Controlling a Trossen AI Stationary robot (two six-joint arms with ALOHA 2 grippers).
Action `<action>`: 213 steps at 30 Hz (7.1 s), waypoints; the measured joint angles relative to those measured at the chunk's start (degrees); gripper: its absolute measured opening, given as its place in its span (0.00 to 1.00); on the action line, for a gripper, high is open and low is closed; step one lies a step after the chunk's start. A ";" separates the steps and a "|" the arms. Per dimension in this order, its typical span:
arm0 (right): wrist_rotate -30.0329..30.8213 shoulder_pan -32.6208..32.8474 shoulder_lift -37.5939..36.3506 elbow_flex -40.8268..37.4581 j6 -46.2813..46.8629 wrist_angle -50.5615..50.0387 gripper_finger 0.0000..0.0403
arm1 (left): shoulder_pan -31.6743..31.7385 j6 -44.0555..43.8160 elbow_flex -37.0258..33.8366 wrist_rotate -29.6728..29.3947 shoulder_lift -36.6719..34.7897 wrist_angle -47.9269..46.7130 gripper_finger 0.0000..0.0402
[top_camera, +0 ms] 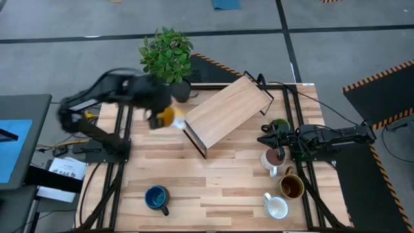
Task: Place coffee mugs
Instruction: Put the yellow mug on the shelf, then put the pink mug on the shelf
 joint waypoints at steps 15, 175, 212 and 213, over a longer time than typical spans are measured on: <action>-0.01 0.00 0.02 0.01 -0.01 0.00 0.11 | 9.90 6.82 22.43 8.63 28.68 -8.69 0.00; -15.22 9.35 55.04 45.17 62.60 -55.34 0.29 | -11.24 -15.05 -64.19 7.17 -41.27 83.54 0.43; -9.74 10.19 73.91 63.25 48.11 -64.94 0.08 | -11.23 -13.35 -64.19 6.94 -41.27 83.04 0.43; -9.61 9.78 73.70 65.99 46.41 -65.88 0.08 | -11.22 -13.35 -64.19 6.94 -41.27 83.04 0.43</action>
